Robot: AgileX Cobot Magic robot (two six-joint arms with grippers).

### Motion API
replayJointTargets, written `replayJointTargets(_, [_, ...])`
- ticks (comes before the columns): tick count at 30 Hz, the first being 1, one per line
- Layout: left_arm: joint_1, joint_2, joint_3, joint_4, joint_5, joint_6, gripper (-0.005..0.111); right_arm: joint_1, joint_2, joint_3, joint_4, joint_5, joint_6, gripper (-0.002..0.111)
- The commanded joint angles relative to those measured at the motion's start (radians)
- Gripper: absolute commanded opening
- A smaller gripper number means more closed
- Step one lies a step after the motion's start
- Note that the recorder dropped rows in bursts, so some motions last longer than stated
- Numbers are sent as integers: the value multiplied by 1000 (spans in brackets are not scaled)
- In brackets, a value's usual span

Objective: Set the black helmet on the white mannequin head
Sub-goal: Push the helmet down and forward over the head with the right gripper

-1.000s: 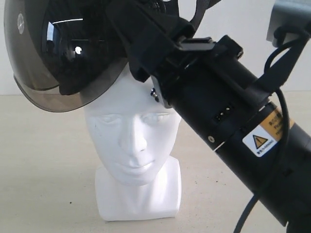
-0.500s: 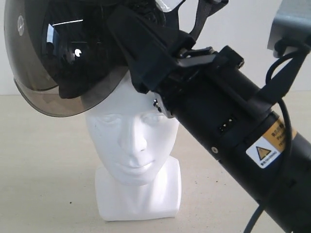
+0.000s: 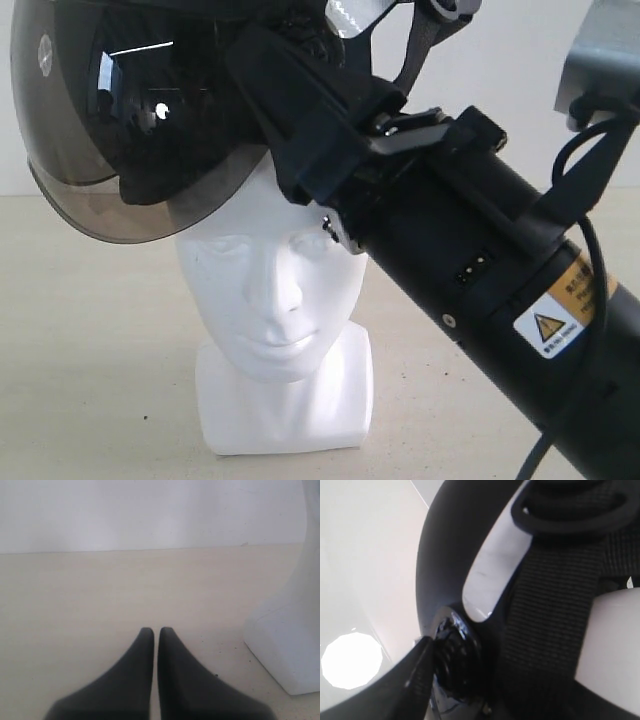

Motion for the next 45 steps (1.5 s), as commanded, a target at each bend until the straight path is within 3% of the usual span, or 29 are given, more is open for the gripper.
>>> replayJointTargets(1, [-2,-4,3,-9,2,9,5,-16,-19,23,110,-24,-80,0])
replayJointTargets(45, [-2,-4,3,-9,2,9,5,33,4,76,183,-24,-100,0])
